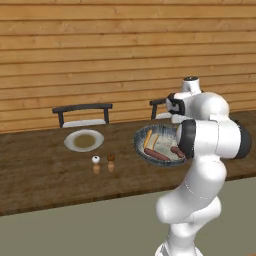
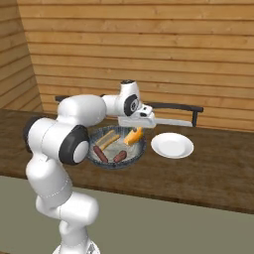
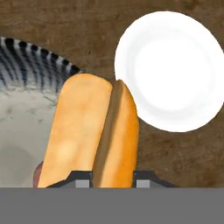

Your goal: Place one bun and one sausage from the bowl on each plate.

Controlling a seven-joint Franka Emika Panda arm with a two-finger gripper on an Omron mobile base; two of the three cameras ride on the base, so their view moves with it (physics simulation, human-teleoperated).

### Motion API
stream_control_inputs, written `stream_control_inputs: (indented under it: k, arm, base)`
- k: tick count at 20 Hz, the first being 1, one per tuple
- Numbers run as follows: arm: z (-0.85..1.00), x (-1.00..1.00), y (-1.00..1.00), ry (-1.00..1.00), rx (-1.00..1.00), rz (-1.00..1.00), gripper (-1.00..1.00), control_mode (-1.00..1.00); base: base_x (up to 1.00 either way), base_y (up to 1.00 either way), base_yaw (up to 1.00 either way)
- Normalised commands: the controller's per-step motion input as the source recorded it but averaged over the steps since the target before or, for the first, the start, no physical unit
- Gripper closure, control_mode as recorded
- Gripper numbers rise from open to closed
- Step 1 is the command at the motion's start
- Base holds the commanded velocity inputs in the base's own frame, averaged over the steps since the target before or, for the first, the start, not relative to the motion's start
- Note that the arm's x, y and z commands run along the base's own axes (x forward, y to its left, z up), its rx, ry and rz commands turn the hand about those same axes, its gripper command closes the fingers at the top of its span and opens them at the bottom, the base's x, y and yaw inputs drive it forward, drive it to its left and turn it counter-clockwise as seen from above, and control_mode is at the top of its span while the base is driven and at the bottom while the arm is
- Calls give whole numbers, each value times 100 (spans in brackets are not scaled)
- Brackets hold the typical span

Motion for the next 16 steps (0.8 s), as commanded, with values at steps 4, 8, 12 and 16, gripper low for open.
stream_control_inputs:
  k: [4, 8, 12, 16]
  arm:
    - [18, 0, -100, 0, 0, 20, 100, -100]
    - [14, 17, -100, 6, 16, 23, 100, -100]
    - [14, 46, -96, 15, 25, 21, 100, -100]
    - [-10, 70, -87, 9, 25, 23, 100, -100]
  base:
    - [0, 0, 0]
    - [0, 0, 0]
    - [0, 0, 0]
    - [0, 0, 0]
